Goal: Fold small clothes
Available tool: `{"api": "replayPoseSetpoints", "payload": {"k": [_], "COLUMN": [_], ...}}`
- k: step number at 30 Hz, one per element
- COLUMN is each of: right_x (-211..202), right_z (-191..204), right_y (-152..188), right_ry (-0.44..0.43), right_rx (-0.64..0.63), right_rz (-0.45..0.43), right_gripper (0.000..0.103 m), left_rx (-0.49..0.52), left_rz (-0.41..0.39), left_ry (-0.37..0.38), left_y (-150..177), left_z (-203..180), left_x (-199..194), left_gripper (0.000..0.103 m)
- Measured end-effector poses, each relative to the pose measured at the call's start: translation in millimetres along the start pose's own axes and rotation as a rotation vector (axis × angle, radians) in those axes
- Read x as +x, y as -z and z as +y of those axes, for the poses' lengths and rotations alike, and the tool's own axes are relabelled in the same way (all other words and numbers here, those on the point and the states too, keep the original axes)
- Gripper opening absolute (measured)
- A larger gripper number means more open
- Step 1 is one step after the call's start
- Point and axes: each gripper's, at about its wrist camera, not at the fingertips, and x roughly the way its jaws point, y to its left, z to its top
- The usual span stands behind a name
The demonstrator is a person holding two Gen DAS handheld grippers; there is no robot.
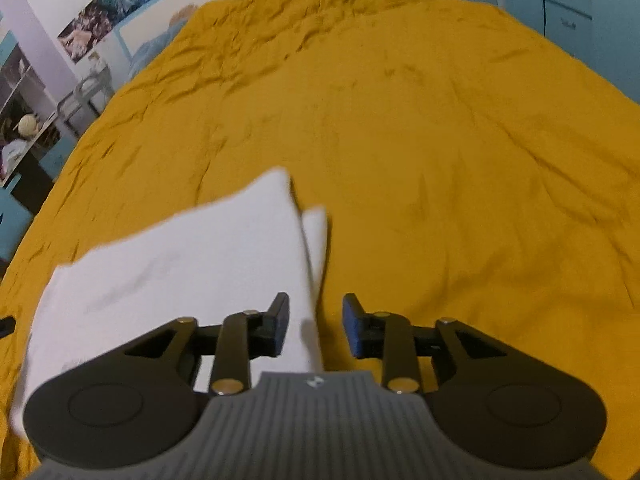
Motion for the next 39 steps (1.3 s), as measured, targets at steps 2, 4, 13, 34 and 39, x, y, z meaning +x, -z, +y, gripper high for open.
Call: {"api": "replayPoseSetpoints", "payload": {"k": [2,4,13,34,39], "right_x": [-17.7,-34.5,-65.0,-51.4,-48.5], "right_z": [-2.0,-8.4,-44.7,-35.2,-39.2], "right_y": [17.5,37.7,104.8,108.1,111.2], "right_ry": [-0.006,-0.021,-0.062,-0.069,-0.072], "right_rx": [0.010,0.031,0.227,0.315,0.321], "right_rz": [0.010,0.009,0.018,-0.023,-0.007], "right_gripper": [0.038,0.040,0.040,0.003,0.004], "left_rx": [-0.022,-0.066,-0.248,0.006,-0.045], "left_rz": [0.007,0.020,0.098,0.139,0.107], "left_ry": [0.013,0.022,0.044,-0.088,-0.014], "left_y": [7.7,17.8,57.8,62.7,56.8], "left_z": [1.7,9.7,39.7,18.2,25.2], "left_x": [-12.7,-25.5,-37.9,-47.1,-71.6], "left_gripper": [0.045,0.046,0.061,0.004,0.019]}}
